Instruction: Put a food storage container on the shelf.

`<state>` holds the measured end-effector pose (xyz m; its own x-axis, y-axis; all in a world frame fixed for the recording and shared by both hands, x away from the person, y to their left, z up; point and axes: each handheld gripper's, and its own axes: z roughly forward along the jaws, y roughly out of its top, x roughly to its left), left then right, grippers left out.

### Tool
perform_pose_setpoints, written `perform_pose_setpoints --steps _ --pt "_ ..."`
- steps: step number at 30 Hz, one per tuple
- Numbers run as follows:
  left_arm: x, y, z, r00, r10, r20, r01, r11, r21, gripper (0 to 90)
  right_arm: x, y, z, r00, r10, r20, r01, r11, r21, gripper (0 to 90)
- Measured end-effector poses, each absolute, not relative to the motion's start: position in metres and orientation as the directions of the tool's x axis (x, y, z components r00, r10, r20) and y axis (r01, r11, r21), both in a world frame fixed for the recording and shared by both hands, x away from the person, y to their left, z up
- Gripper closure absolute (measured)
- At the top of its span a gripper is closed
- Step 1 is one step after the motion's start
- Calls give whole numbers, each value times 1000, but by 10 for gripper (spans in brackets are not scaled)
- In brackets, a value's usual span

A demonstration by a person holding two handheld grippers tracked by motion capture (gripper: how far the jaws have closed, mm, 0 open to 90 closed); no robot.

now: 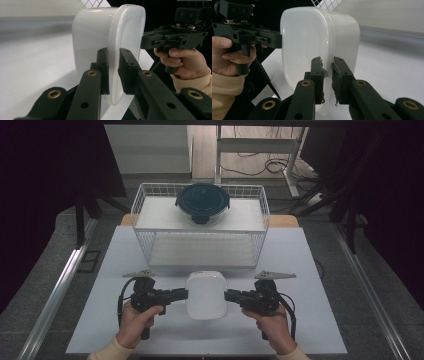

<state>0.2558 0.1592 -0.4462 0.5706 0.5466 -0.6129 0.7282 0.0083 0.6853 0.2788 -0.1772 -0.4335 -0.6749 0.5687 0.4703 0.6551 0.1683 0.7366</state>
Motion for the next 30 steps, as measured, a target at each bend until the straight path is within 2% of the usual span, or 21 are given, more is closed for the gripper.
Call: perform_pose_setpoints --steps 12,22,30 --pt "265 165 -416 607 547 -577 683 13 730 800 289 -172 -407 -706 555 439 612 165 774 787" --pt "272 167 -370 653 560 -510 615 1 788 802 297 -170 -364 -742 547 388 545 154 824 787" --pt "286 168 -342 669 548 -503 595 12 804 800 305 -170 -332 -758 545 358 506 145 850 787"
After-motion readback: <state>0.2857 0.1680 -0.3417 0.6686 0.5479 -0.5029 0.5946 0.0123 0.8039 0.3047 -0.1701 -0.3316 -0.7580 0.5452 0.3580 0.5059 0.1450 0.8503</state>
